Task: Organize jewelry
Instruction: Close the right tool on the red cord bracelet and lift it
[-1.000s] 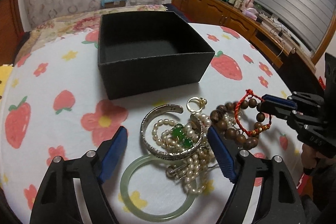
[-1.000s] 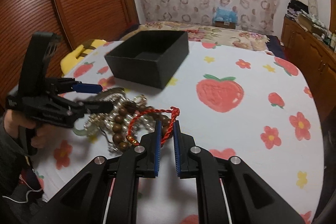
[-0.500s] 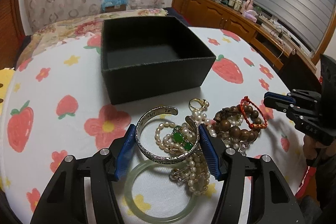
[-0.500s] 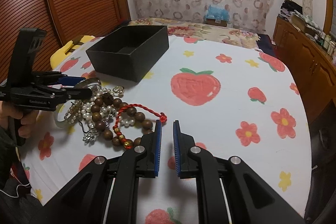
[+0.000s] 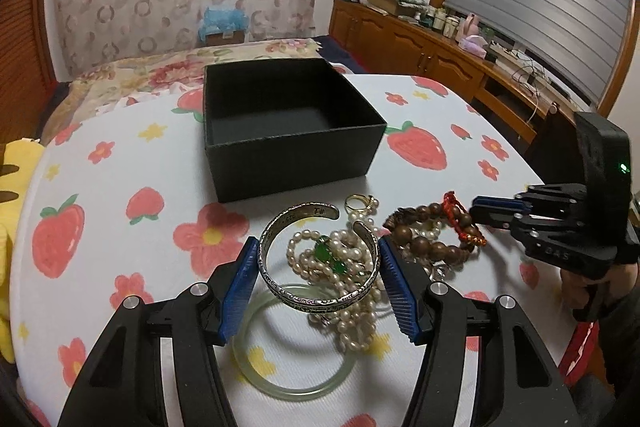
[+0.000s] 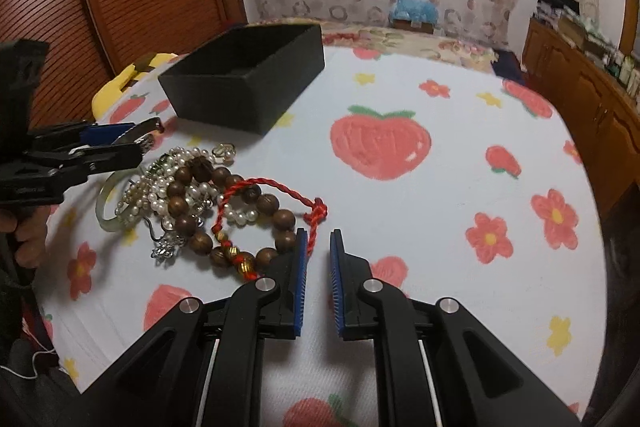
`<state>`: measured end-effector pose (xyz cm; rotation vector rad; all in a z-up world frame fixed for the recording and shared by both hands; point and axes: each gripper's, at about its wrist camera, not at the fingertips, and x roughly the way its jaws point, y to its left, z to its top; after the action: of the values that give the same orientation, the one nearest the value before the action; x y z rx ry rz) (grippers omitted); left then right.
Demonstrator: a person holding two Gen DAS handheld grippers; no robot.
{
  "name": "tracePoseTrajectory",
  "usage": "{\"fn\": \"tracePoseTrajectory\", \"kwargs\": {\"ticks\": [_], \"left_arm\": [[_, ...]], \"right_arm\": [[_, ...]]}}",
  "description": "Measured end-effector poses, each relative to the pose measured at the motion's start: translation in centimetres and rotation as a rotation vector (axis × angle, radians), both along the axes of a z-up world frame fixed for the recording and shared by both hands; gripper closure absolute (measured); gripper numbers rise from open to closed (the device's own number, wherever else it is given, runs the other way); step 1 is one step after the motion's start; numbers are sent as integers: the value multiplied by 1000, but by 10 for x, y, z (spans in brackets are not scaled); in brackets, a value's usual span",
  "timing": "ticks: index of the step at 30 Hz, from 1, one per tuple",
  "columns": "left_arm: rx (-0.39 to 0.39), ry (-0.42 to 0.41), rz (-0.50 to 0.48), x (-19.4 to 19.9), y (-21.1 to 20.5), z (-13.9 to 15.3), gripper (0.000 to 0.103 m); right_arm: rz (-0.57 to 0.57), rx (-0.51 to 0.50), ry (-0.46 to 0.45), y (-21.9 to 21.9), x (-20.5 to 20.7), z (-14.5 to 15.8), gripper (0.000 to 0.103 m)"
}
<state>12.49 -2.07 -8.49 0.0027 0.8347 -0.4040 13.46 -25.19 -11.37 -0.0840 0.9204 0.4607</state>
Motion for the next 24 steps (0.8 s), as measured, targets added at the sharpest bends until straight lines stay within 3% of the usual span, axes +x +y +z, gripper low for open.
{"fn": "tracePoseTrajectory", "kwargs": {"ticks": [5, 10, 11, 12, 13, 18, 24], "left_arm": [[2, -3, -8, -2, -1, 0, 46], [4, -6, -6, -3, -1, -1, 46], [4, -7, -6, -2, -1, 0, 46], [4, -10, -6, -3, -1, 1, 46], [5, -13, -4, -3, 0, 1, 46], [3, -34, 5, -5, 3, 8, 46], [9, -60, 16, 3, 5, 19, 46]], "right_arm": [[18, -29, -4, 8, 5, -1, 80], [69, -143, -44, 26, 8, -1, 77], [87, -143, -37, 28, 9, -1, 80], [95, -141, -32, 28, 11, -1, 95], [91, -152, -37, 28, 12, -1, 100], [57, -128, -55, 17, 13, 2, 100], [50, -91, -130, 15, 11, 29, 100]]}}
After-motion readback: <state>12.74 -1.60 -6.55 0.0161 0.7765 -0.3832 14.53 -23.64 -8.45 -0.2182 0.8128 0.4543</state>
